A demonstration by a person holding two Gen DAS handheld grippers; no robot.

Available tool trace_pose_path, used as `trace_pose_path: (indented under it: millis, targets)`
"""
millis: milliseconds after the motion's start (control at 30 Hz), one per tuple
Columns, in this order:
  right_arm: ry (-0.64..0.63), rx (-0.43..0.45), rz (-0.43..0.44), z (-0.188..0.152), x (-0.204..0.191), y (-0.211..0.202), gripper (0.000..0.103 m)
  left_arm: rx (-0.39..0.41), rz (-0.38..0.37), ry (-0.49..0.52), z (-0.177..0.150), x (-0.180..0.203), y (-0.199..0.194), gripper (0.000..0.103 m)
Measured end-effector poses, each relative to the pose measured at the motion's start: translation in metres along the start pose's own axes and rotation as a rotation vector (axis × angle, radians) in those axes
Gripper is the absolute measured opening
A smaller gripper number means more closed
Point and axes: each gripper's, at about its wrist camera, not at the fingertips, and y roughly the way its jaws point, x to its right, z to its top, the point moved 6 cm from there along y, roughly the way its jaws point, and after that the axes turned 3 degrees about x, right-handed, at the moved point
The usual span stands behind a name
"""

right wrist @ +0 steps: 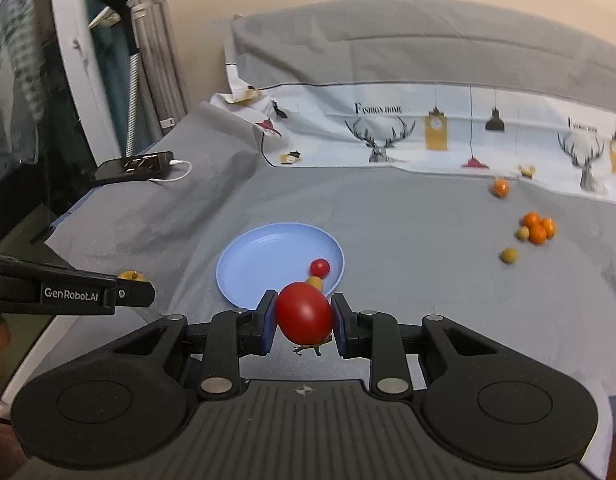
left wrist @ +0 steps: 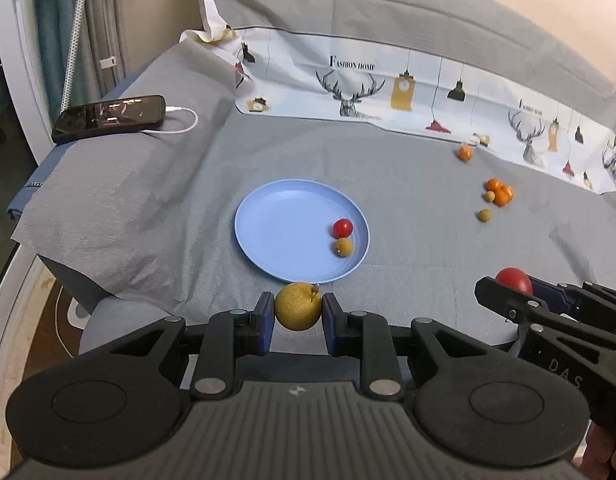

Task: Organize fruits
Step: 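Carry both fruits over the blue plate and open both tools to drop them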

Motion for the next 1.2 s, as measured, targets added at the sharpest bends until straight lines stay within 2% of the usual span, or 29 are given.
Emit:
trace_pose_path:
  millis: [300,1200]
  targets:
    - [-0.020,0.004,-0.041,0.000,-0.003,-0.004,0.030,0.012,-0.037,0.000,0.001,-0.003,0.002,0.027]
    - [-0.013,-0.045,-0.044,-0.005,-0.003,0.014,0.030,-0.025,-0.046,-0.013,-0.003,-0.009,0.021,0.027]
